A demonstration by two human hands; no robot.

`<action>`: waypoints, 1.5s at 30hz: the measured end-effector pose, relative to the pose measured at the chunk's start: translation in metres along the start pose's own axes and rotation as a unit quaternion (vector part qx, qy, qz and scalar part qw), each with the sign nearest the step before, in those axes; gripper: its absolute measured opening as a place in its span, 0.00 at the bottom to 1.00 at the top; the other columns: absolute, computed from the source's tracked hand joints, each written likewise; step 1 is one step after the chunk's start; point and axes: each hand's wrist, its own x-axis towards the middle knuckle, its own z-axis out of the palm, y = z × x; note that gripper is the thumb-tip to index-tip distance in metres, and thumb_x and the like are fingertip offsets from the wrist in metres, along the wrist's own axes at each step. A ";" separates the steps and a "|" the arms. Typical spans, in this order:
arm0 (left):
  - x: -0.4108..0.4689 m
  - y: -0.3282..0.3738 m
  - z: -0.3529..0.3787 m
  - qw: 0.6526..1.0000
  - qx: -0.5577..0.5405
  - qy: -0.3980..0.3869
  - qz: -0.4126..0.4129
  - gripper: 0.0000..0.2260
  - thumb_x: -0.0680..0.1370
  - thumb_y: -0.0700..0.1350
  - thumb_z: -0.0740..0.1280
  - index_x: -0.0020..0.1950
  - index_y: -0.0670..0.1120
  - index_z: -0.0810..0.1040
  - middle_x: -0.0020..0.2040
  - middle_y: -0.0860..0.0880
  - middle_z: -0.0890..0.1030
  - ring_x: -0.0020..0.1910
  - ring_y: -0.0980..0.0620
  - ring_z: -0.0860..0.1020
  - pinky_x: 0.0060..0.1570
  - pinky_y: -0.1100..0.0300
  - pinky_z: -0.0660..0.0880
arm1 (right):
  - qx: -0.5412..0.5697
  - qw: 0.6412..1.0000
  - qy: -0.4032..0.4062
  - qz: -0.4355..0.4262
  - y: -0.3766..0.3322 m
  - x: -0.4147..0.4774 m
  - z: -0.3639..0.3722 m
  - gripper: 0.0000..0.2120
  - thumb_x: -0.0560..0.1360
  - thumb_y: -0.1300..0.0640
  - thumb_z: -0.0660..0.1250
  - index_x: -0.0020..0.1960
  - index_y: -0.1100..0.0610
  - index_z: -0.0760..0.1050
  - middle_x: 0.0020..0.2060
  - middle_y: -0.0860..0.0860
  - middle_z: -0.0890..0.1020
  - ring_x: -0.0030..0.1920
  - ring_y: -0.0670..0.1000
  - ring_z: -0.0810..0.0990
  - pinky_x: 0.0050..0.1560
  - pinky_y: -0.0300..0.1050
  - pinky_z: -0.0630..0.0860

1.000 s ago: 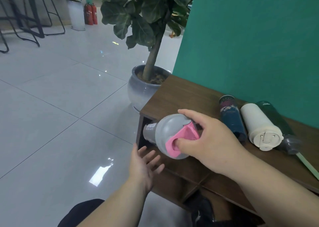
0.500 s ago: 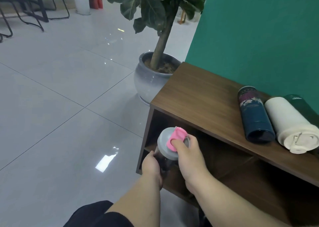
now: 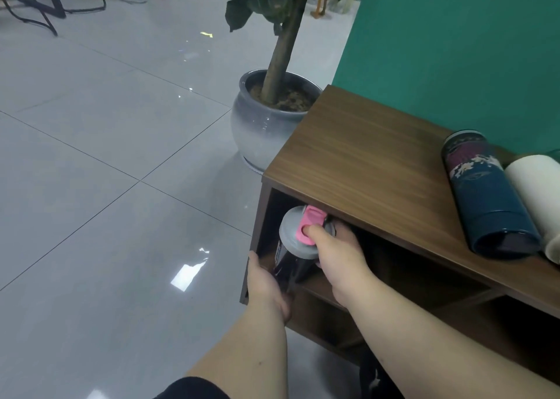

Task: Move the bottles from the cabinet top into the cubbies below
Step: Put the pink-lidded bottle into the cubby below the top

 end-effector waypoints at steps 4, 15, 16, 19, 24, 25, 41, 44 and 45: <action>-0.001 -0.001 0.006 1.000 -0.012 -0.017 0.004 0.40 0.76 0.71 0.57 0.80 0.47 0.65 0.77 0.43 0.71 0.74 0.43 0.70 0.68 0.49 0.67 | -0.011 1.000 -0.001 0.007 0.008 0.010 0.002 0.21 0.72 0.58 0.70 0.65 0.52 0.75 0.51 0.44 0.81 0.54 0.49 0.79 0.65 0.56 0.75; -0.003 -0.004 0.011 0.999 -0.015 -0.009 0.045 0.39 0.77 0.69 0.57 0.81 0.44 0.64 0.77 0.41 0.71 0.74 0.43 0.71 0.75 0.50 0.65 | -0.009 1.000 0.010 0.019 0.009 0.025 0.000 0.10 0.73 0.56 0.70 0.41 0.41 0.74 0.44 0.40 0.79 0.54 0.54 0.79 0.66 0.60 0.75; -0.004 -0.004 0.011 0.999 -0.011 -0.007 0.046 0.39 0.78 0.69 0.57 0.81 0.44 0.62 0.78 0.41 0.69 0.76 0.43 0.69 0.76 0.50 0.64 | -0.011 1.000 0.007 0.016 0.009 0.025 0.000 0.10 0.73 0.56 0.70 0.42 0.41 0.74 0.44 0.40 0.79 0.54 0.53 0.79 0.66 0.60 0.75; -0.003 -0.006 0.009 0.999 -0.005 0.003 0.047 0.41 0.78 0.69 0.57 0.83 0.44 0.58 0.80 0.41 0.66 0.78 0.43 0.65 0.77 0.50 0.61 | 0.006 1.000 0.001 0.010 0.009 0.024 0.001 0.08 0.74 0.56 0.70 0.45 0.43 0.75 0.47 0.42 0.80 0.52 0.49 0.78 0.67 0.57 0.73; -0.004 -0.006 0.004 0.999 0.014 -0.005 0.051 0.43 0.76 0.71 0.57 0.83 0.45 0.58 0.81 0.41 0.65 0.79 0.43 0.64 0.78 0.47 0.61 | 0.065 0.998 0.012 0.012 0.006 0.015 0.004 0.17 0.72 0.57 0.72 0.60 0.50 0.75 0.56 0.49 0.81 0.58 0.52 0.78 0.60 0.48 0.70; -0.004 -0.007 0.002 0.998 0.022 -0.006 0.053 0.43 0.75 0.72 0.57 0.82 0.46 0.60 0.80 0.41 0.68 0.78 0.43 0.66 0.78 0.46 0.62 | 0.076 0.997 0.014 0.008 0.005 0.012 0.002 0.15 0.72 0.57 0.73 0.58 0.50 0.77 0.56 0.49 0.82 0.59 0.52 0.78 0.58 0.47 0.69; -0.111 -0.054 0.040 0.962 0.260 -0.083 -0.024 0.30 0.81 0.64 0.58 0.71 0.42 0.73 0.63 0.38 0.80 0.63 0.37 0.78 0.59 0.43 0.72 | -0.287 0.872 0.209 -0.338 -0.057 -0.129 -0.141 0.11 0.71 0.58 0.72 0.52 0.48 0.80 0.49 0.38 0.80 0.53 0.42 0.76 0.58 0.38 0.72; -0.125 -0.055 0.036 0.959 0.263 -0.102 -0.009 0.28 0.82 0.64 0.55 0.65 0.42 0.78 0.57 0.39 0.82 0.54 0.40 0.80 0.51 0.46 0.73 | -0.420 0.818 0.277 -0.277 -0.078 -0.100 -0.167 0.30 0.70 0.49 0.72 0.70 0.54 0.69 0.65 0.53 0.72 0.66 0.56 0.70 0.69 0.54 0.68; -0.126 -0.056 0.033 0.957 0.272 -0.098 0.000 0.28 0.82 0.64 0.55 0.63 0.42 0.79 0.57 0.39 0.83 0.53 0.40 0.80 0.49 0.48 0.74 | -0.447 0.818 0.276 -0.233 -0.081 -0.089 -0.170 0.35 0.71 0.45 0.71 0.72 0.55 0.65 0.67 0.56 0.70 0.66 0.59 0.70 0.68 0.57 0.69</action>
